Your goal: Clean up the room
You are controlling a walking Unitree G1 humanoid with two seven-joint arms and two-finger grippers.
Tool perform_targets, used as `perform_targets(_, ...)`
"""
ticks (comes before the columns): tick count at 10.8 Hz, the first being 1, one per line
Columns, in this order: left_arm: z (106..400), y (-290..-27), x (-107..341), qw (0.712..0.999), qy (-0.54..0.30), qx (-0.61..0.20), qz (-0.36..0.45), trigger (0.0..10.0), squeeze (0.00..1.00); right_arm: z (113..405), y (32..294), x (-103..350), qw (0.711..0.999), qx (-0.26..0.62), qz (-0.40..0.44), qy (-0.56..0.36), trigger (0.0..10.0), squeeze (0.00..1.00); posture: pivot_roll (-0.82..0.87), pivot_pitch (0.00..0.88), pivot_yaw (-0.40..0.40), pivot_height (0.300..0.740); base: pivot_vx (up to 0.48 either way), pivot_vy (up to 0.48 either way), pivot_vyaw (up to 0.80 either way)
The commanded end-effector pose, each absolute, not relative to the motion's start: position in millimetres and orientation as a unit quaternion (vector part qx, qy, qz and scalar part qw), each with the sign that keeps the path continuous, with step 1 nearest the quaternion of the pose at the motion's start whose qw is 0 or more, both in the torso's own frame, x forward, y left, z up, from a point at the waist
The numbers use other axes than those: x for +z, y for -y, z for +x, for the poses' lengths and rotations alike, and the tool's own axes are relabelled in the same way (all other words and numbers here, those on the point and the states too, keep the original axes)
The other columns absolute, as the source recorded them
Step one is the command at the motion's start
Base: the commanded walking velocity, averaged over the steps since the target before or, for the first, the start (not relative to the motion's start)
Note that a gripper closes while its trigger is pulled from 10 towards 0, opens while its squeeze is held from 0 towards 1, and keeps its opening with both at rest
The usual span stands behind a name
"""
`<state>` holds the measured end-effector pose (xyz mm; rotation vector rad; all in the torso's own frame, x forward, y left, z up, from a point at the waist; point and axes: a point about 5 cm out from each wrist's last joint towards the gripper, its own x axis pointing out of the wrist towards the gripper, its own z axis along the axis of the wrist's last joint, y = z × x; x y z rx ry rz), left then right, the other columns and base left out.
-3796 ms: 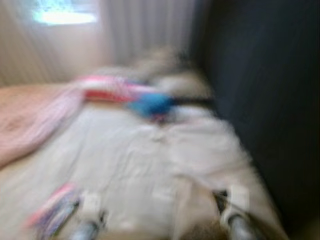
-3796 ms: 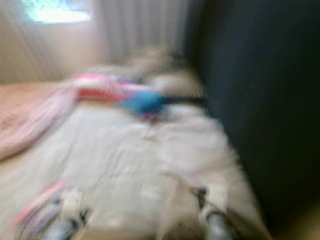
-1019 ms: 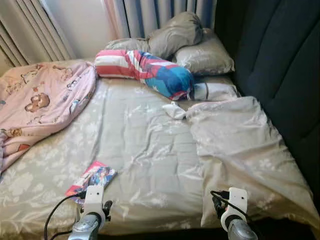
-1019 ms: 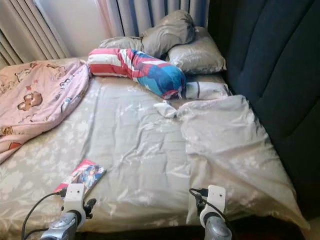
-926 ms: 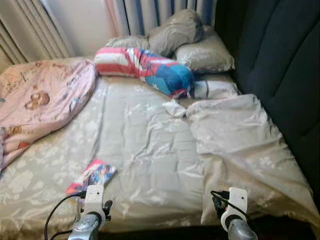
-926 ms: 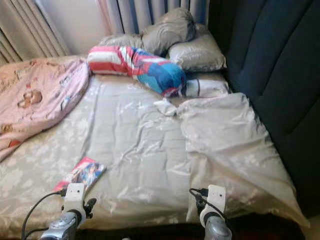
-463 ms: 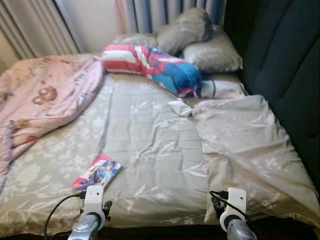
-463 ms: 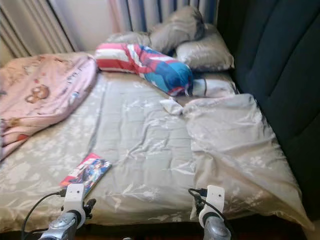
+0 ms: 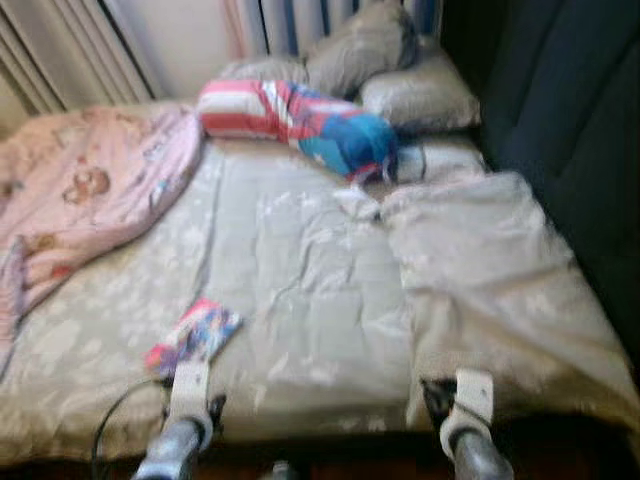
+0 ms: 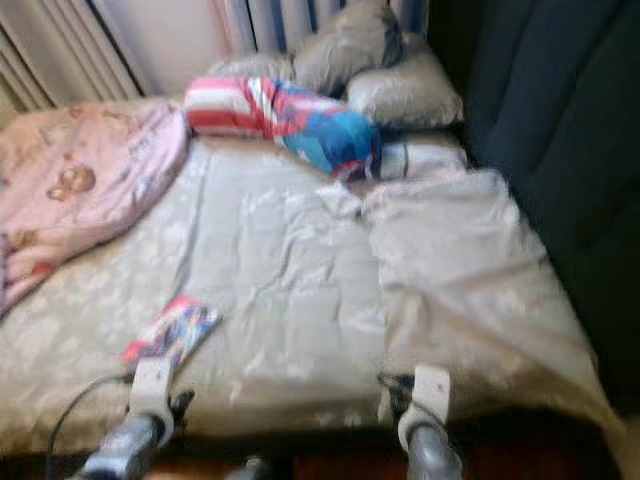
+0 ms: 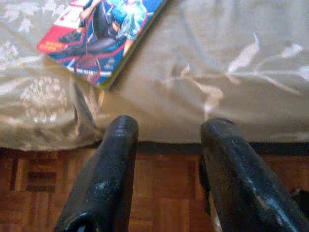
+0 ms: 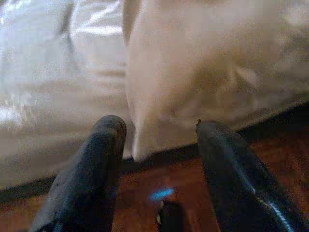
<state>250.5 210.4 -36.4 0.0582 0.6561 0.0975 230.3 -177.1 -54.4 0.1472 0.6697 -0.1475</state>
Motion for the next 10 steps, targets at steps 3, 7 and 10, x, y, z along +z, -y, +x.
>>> perform_targets(3, 245.3, -215.8, -39.4, 0.941, -0.333, 0.054, 0.035, 10.0, 0.00, 229.6, 172.5, -55.5, 0.938, -0.066, 0.072, -0.333, 10.0, 0.00, 0.09, 0.092, 0.080, 0.740, 0.000, 0.000, 0.00)
perform_targets(7, 247.0, -214.0, -38.8, 0.941, -0.333, 0.051, 0.035, 10.0, 0.00, 230.3, 171.3, -55.1, 0.939, -0.060, 0.063, -0.331, 10.0, 0.00, 0.09, 0.092, 0.080, 0.740, 0.000, 0.000, 0.73)
perform_targets(10, 245.3, -213.4, -40.4, 0.939, -0.337, 0.054, 0.030, 10.0, 0.00, 229.1, 172.7, -55.9, 0.938, -0.061, 0.063, -0.335, 10.0, 0.00, 0.10, 0.093, 0.072, 0.740, 0.000, 0.000, 0.73)
